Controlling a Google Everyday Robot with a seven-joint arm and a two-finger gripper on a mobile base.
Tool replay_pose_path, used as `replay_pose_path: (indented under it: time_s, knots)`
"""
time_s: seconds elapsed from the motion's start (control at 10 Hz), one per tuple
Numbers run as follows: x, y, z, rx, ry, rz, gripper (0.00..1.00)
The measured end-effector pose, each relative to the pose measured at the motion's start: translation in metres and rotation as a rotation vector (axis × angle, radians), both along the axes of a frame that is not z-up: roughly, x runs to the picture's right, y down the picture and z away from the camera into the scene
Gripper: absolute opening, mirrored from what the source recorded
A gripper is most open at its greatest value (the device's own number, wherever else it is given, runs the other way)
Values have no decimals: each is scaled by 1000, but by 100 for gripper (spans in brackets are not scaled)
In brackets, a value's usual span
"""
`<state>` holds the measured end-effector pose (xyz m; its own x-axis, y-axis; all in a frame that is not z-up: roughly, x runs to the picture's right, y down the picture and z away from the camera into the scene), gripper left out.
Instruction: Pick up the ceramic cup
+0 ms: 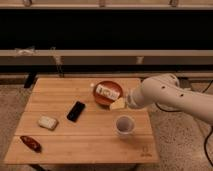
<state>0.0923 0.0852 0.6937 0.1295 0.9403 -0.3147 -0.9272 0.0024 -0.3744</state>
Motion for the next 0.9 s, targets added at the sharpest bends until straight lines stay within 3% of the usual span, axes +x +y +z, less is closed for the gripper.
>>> replay_pose_path:
  time_s: [0.7, 0.9]
  knots:
    - [0, 0, 0, 2, 5, -4, 80]
    - [5, 2, -4, 9, 62, -38, 80]
